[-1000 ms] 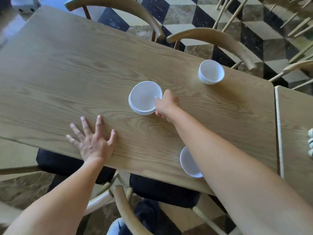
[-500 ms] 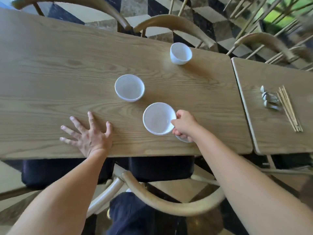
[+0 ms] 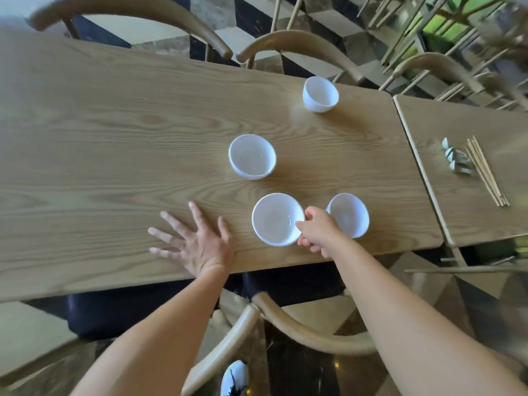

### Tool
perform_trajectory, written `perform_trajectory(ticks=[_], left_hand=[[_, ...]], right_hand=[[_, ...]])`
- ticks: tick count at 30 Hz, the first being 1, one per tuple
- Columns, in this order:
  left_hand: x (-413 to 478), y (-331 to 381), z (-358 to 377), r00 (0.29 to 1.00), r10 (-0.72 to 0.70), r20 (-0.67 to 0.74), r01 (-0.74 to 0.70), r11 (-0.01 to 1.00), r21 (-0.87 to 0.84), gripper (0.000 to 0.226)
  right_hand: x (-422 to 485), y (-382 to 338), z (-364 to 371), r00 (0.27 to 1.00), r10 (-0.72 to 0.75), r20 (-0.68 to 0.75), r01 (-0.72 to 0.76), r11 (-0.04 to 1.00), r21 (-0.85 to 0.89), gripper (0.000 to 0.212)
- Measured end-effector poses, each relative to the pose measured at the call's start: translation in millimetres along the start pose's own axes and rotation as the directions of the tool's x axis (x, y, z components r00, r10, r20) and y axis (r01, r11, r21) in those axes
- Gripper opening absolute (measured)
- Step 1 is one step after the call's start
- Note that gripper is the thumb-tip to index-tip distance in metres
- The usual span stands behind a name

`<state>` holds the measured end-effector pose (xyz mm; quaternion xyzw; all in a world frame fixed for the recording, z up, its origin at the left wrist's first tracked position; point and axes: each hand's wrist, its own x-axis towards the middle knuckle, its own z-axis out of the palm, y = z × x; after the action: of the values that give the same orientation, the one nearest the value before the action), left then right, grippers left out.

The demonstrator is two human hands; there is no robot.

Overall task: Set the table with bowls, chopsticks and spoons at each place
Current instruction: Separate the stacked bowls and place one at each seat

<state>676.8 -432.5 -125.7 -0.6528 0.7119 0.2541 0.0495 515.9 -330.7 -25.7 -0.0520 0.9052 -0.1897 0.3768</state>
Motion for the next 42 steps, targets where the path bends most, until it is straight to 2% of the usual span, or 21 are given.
perform_trajectory(ticks=[3,5,6,10,17,26,31,35,38,42], left_hand=[[-1,-25,-12,0.978,0.175,0.115,-0.175,0.985,-0.013,0.069],[7,-67,-26,0.939,0.316,0.136,-0.323,0.946,0.032,0.068],[16,-92,-37,0.929,0.343,0.137,-0.354,0.933,0.068,0.070],[70,-187,-91,0.958,0.270,0.091,-0.284,0.936,0.209,0.079],[128,-272,-153,0.987,0.152,0.044,-0.158,0.958,0.238,0.078],[145,-263,-165,0.972,0.211,0.100,-0.228,0.951,0.211,0.075],[157,-247,-168,0.963,0.242,0.123,-0.264,0.936,0.231,0.076],[168,-236,-167,0.971,0.209,0.114,-0.231,0.944,0.236,0.078],[168,-225,-160,0.986,0.146,0.075,-0.159,0.964,0.215,0.079],[166,-222,-149,0.994,0.106,0.003,-0.103,0.962,0.251,0.080]], right_hand=[[-20,-17,30,1.000,0.024,-0.016,-0.024,1.000,-0.006,0.010],[-32,-30,54,0.999,0.033,-0.018,-0.033,0.999,0.003,0.013],[-38,-37,67,0.999,0.034,-0.011,-0.034,0.999,0.003,0.014],[-56,-71,125,0.999,0.019,0.030,-0.018,1.000,-0.023,0.019],[-82,-145,208,0.985,-0.067,0.158,0.073,0.997,-0.028,0.023],[-88,-155,221,0.992,-0.057,0.109,0.063,0.997,-0.044,0.021],[-95,-152,209,0.984,-0.033,0.176,0.029,0.999,0.021,0.005],[-85,-151,187,0.988,0.025,0.152,-0.039,0.996,0.086,0.030],[-64,-146,163,0.992,0.110,0.065,-0.123,0.960,0.252,0.039],[-38,-144,132,0.979,0.203,-0.008,-0.170,0.841,0.514,0.034]])
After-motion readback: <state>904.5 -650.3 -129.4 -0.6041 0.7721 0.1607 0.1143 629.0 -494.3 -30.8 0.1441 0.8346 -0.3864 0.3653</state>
